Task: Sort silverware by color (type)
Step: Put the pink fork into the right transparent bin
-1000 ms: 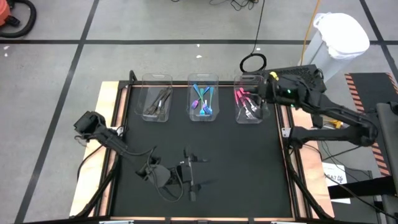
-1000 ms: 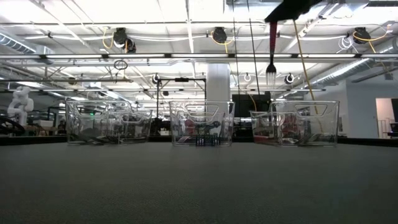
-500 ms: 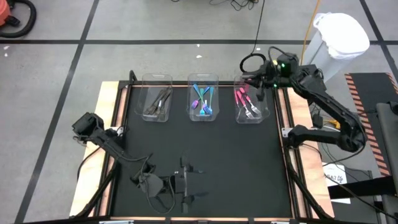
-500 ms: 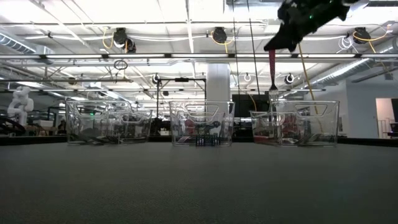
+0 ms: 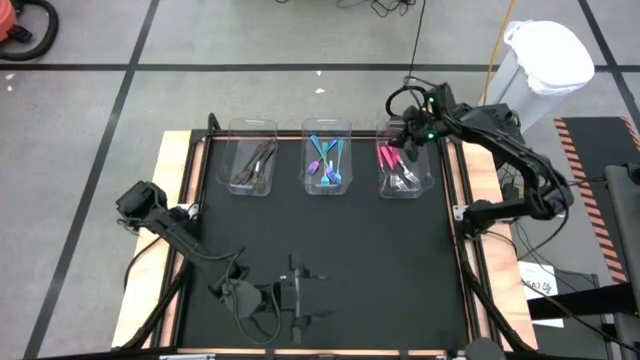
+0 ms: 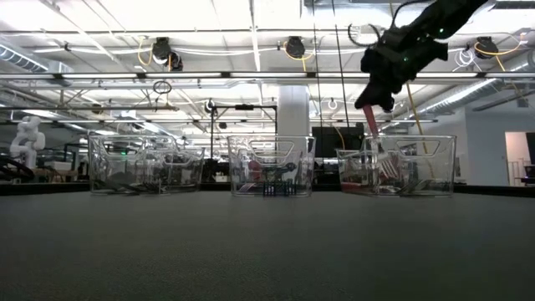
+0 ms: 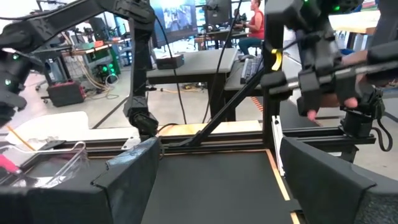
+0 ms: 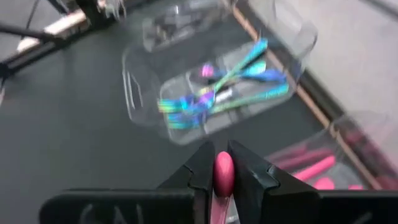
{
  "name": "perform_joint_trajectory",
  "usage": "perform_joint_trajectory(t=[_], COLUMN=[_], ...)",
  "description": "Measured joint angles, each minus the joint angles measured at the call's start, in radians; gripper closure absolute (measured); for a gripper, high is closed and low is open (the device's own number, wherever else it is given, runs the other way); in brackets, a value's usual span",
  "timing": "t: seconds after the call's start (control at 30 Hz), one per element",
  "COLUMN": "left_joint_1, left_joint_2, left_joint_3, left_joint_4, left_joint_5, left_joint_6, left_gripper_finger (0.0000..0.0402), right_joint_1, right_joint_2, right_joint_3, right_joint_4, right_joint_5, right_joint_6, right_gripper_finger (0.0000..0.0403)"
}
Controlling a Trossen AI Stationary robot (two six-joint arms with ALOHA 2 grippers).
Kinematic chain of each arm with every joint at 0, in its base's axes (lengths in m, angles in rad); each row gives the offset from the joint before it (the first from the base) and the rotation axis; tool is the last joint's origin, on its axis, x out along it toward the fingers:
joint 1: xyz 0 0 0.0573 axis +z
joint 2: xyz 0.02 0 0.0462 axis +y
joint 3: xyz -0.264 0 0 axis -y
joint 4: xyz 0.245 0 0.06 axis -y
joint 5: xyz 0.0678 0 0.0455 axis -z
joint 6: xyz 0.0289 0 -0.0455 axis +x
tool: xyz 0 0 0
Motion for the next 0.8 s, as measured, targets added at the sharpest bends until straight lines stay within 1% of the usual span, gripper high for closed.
perform_joint_trajectory(t=[0.23,0.43,0.6,0.8], left_joint_1=[0.000,0.000,0.001,0.001], left_joint_2=[0.000,0.000,0.000,0.000], left_joint_3=[0.000,0.000,0.000,0.000], left_joint_4=[0.000,0.000,0.000,-0.004], left_joint_5=[0.000,0.000,0.000,0.000], left_joint_6=[0.000,0.001,0.001,0.001], left_gripper_finger=[0.0068,0.0068,0.0068,0.0068], right_joint_1=[-0.002,-0.002,-0.001,-0.005], right_joint_2=[0.072,0.107,0.111,0.080], right_joint_3=[0.000,0.000,-0.002,-0.003], right_joint_4=[-0.008,-0.024,-0.039,-0.034], right_joint_5=[0.000,0.009,0.123,0.252], right_joint_6=[-0.014,-0.011,-0.019,-0.005], right_gripper_finger=[0.0368,0.0342,0.0312,0.0258])
